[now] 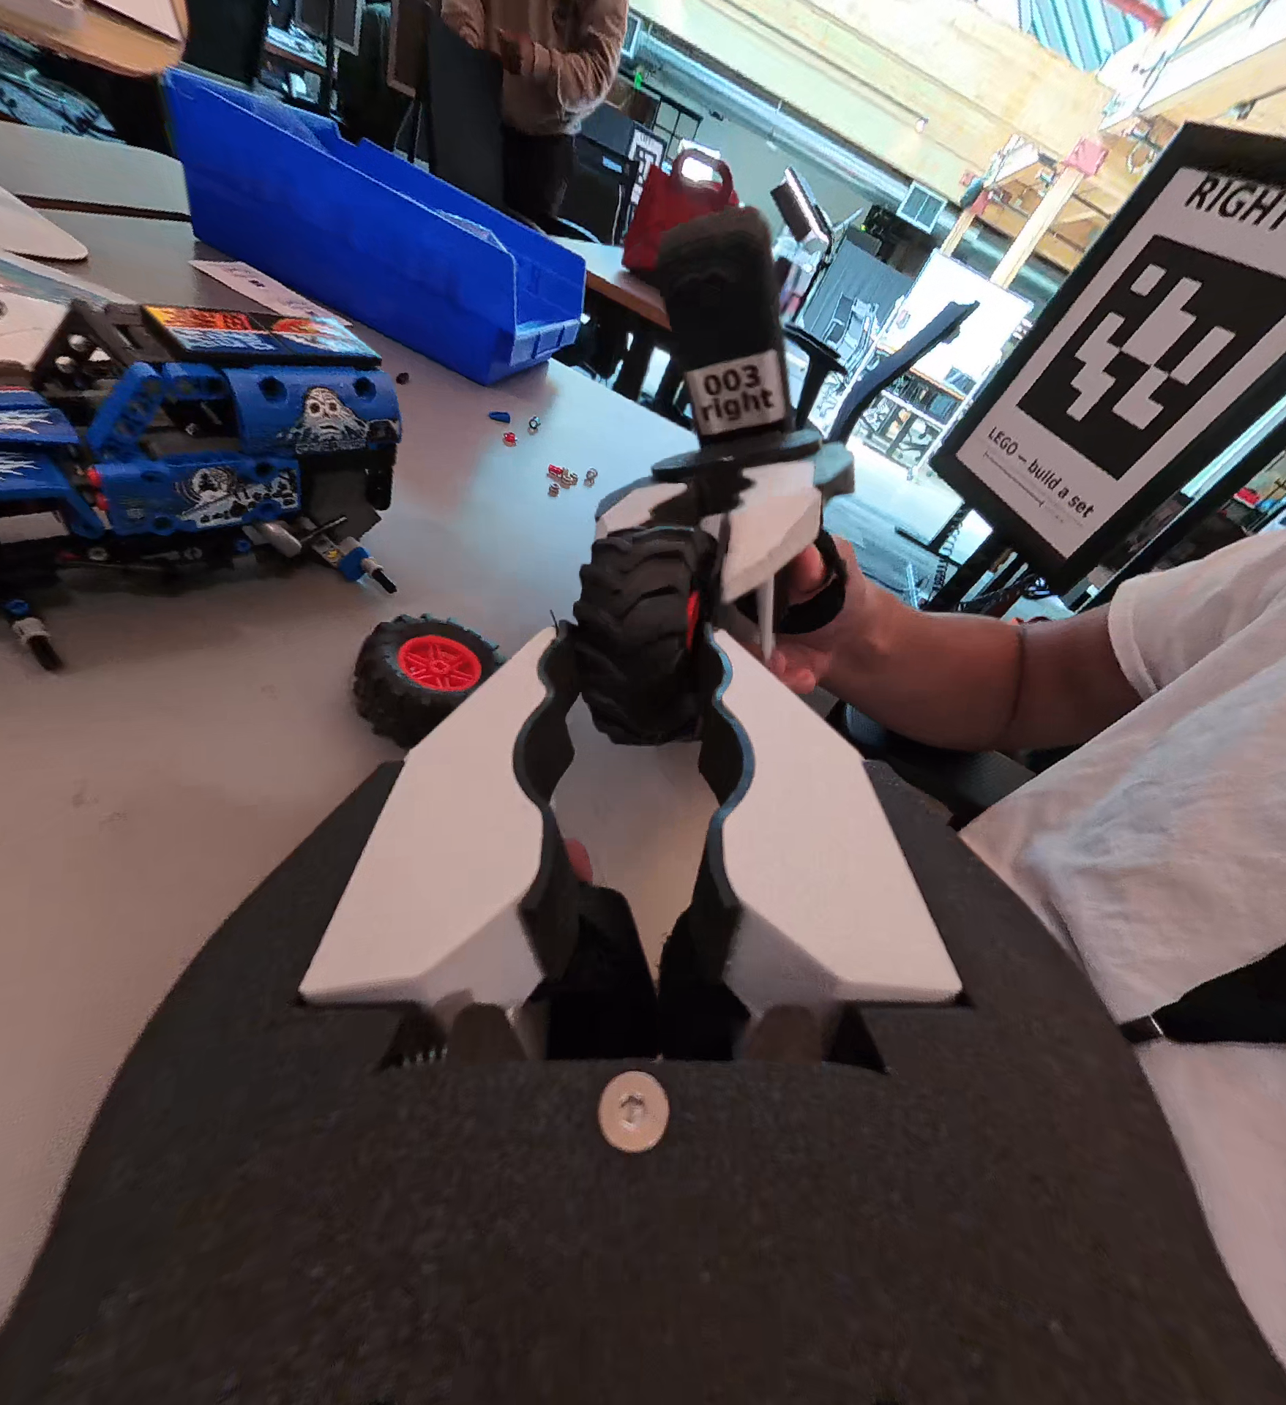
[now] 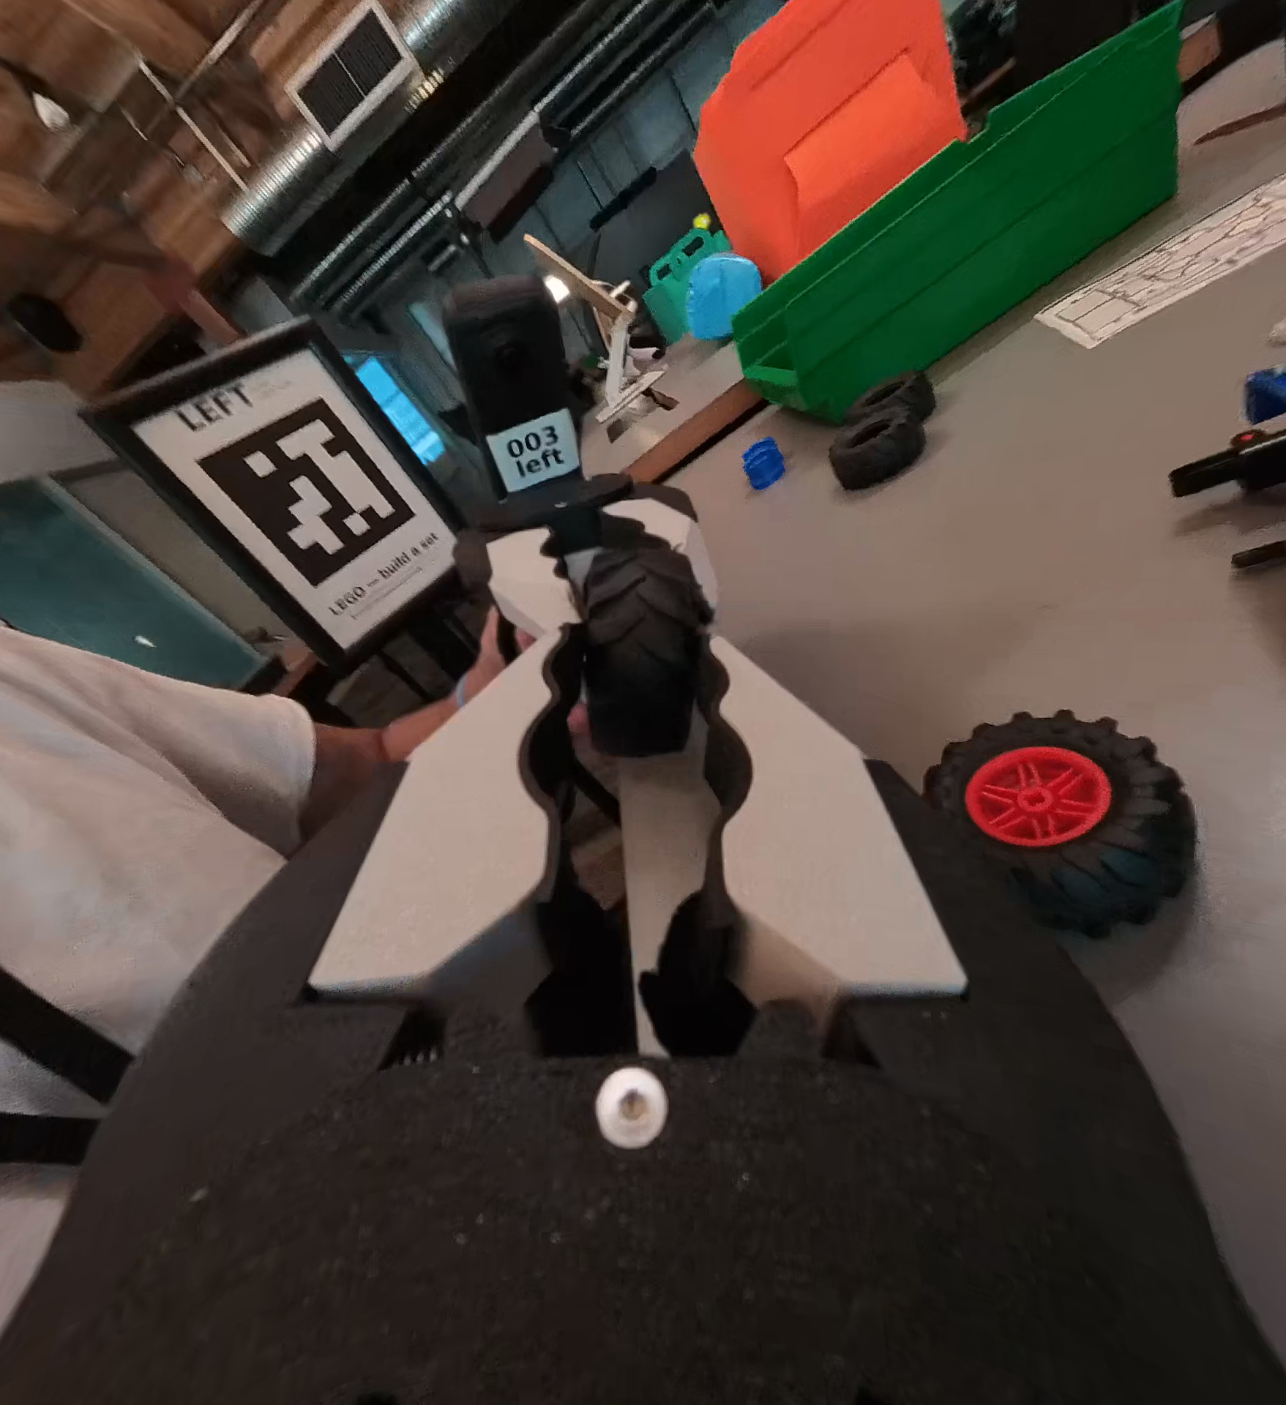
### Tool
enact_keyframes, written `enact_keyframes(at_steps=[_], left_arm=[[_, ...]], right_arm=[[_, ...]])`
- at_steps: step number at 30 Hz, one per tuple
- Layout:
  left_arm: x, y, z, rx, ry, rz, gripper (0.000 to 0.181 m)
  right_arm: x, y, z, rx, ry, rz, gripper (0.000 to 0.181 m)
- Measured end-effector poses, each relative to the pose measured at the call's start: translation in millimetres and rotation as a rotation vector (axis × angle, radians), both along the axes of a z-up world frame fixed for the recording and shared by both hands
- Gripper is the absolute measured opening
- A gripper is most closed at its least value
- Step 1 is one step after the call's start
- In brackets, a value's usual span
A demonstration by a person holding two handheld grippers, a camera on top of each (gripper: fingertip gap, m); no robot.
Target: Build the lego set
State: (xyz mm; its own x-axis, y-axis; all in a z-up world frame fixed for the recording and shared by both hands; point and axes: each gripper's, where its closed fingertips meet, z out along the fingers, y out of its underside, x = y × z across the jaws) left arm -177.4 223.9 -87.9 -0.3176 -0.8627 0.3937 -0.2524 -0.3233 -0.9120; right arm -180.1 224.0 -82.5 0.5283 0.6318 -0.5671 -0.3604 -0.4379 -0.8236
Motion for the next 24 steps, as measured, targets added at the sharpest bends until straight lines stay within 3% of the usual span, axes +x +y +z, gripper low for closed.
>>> enact_keyframes(at_steps=[4, 9, 12, 15, 19, 22, 24], left_arm=[[-3, 17, 15, -0.1, -0.073, 0.067, 0.027], [2, 8, 16, -0.156, -0.109, 0.045, 0.027], [1, 4, 9, -0.06, -0.079, 0.034, 0.027], [-1, -2, -8, 0.153, 0.005, 0.006, 0.028], [1, -4, -14, 0.494, 0.012, 0.077, 0.029], [2, -12, -10, 0.504, -0.009, 0.067, 0.028], [2, -18, -5, 0.362, -0.016, 0.025, 0.026]], right_arm=[[-1, 3, -13, 0.019, -0.178, -0.048, 0.039], [-11, 2, -5, -0.032, -0.011, 0.003, 0.031], [-5, -1, -5, -0.053, -0.023, 0.014, 0.029], [-3, -5, -17, -0.033, -0.304, 0.023, 0.027], [1, -11, -23, -0.004, -0.652, 0.012, 0.026], [1, -20, -22, -0.031, -0.685, 0.054, 0.027], [0, -24, -18, -0.013, -0.647, 0.075, 0.026]])
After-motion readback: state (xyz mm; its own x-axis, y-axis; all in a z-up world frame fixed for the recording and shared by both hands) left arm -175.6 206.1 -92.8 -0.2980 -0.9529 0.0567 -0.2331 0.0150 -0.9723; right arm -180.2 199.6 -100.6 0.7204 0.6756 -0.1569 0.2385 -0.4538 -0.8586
